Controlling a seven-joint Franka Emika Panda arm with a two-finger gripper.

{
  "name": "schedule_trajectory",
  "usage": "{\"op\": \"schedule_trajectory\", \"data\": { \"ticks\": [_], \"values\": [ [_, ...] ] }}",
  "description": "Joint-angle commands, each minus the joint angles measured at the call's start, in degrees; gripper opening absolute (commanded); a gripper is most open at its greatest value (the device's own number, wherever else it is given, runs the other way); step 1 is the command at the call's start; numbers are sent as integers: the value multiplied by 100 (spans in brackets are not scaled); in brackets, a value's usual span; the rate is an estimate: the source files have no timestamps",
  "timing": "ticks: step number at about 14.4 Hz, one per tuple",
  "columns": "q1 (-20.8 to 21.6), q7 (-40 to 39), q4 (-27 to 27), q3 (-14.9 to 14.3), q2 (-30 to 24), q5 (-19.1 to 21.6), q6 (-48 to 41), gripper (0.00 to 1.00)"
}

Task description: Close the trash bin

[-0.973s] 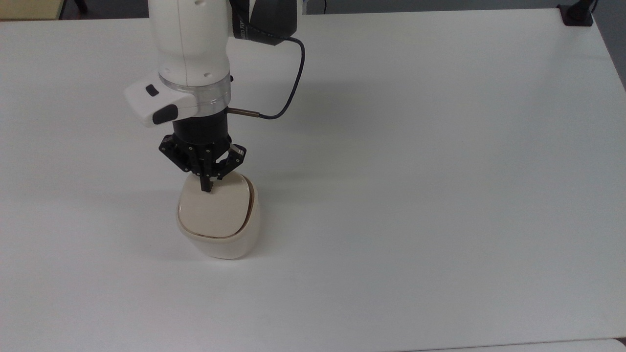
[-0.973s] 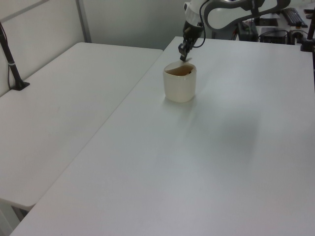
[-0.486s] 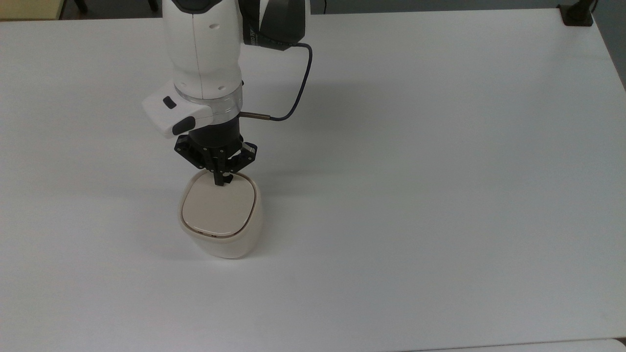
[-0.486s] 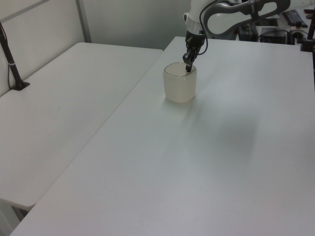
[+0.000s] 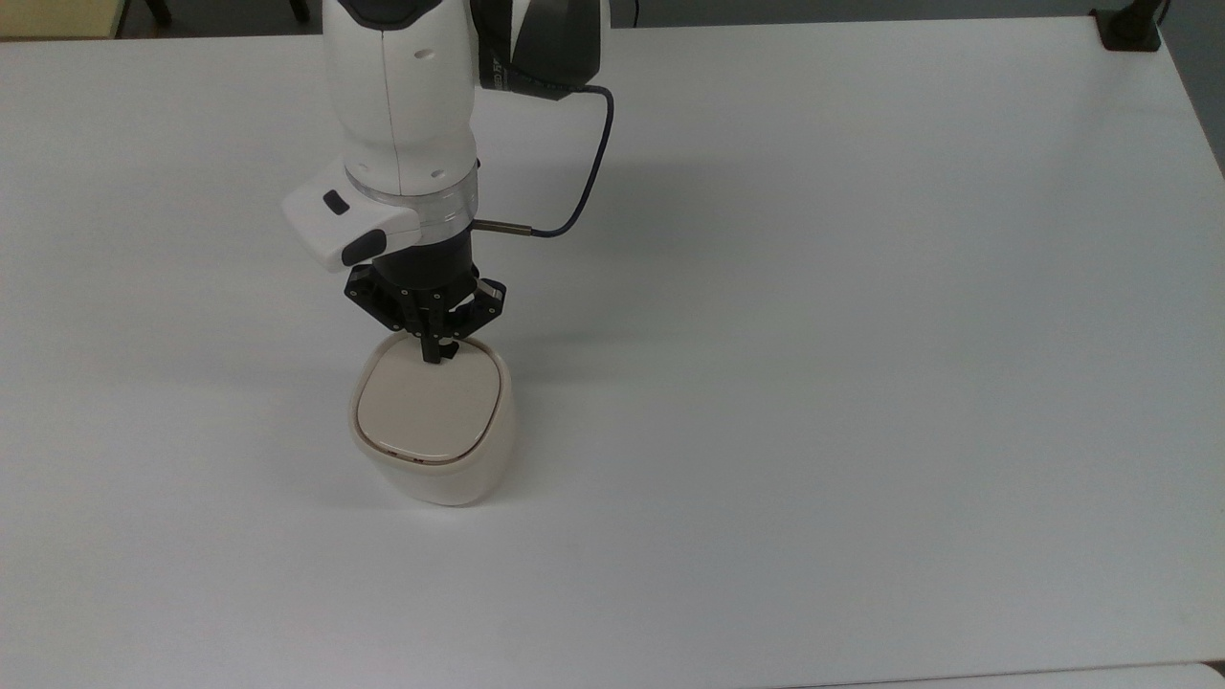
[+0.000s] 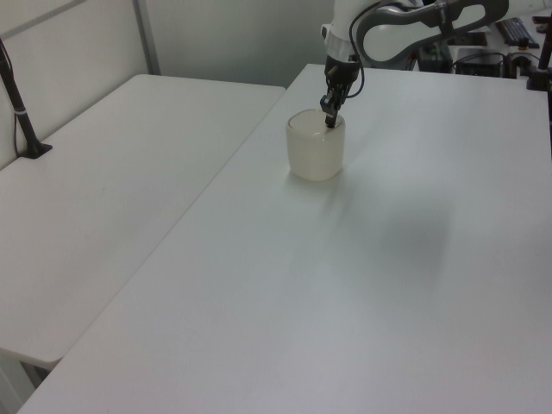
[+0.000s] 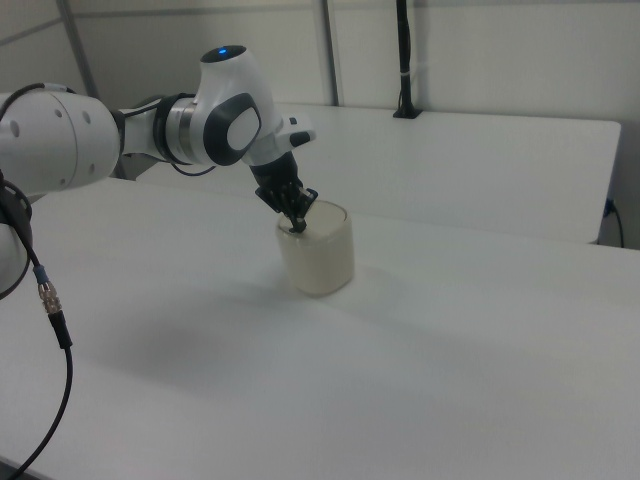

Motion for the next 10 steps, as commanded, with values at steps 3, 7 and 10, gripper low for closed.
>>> {"op": "schedule_trajectory", "data": {
  "ticks": [3, 7, 10],
  "values": [
    [94, -62, -113, -34, -215, -4, -225, 0],
    [401, -71, -113, -26, -981, -21, -1437, 0],
    [638, -45, -175, -26, -1437, -21, -2105, 1]
  ]
}}
